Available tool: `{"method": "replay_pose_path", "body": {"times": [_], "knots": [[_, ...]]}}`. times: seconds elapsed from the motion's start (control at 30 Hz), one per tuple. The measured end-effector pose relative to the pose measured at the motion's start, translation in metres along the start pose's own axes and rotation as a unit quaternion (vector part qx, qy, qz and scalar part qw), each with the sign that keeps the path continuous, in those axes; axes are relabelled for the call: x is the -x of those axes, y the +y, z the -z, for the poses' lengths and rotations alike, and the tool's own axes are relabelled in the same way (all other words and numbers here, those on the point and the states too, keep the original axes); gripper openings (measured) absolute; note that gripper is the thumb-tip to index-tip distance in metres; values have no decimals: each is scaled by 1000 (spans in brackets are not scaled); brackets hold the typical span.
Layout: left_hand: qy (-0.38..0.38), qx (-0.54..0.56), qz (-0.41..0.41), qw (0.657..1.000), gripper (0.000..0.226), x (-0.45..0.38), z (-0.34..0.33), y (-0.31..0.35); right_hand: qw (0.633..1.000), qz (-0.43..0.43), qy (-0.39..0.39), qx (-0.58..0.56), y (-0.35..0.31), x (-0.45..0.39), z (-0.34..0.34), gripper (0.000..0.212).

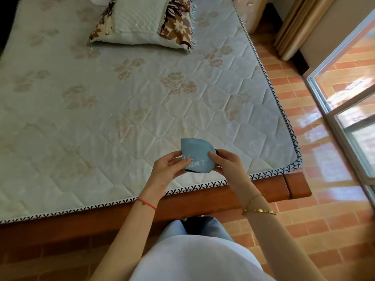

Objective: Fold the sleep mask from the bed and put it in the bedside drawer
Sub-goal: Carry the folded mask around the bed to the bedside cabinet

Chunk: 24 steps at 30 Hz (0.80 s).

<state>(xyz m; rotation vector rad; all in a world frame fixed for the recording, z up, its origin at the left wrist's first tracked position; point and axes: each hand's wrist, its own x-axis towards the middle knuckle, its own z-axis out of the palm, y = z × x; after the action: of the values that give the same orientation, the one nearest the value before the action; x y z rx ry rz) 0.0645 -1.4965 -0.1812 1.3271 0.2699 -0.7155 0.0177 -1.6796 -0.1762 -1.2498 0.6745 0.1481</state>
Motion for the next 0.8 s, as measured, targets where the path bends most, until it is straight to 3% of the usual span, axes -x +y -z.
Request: {"method": "replay_pose_path", "body": {"times": [0.3, 0.6, 0.8], "knots": [[-81, -43, -11, 996, 30, 33, -3, 17, 995, 35, 64, -67, 2, 56, -6, 26], [-118, -107, -15, 987, 21, 52, -14, 15, 982, 63, 137, -111, 24, 102, 4, 11], [-182, -159, 11, 970, 33, 68, -33, -3, 962, 70, 215, -155, 44, 142, 19, 8]]}}
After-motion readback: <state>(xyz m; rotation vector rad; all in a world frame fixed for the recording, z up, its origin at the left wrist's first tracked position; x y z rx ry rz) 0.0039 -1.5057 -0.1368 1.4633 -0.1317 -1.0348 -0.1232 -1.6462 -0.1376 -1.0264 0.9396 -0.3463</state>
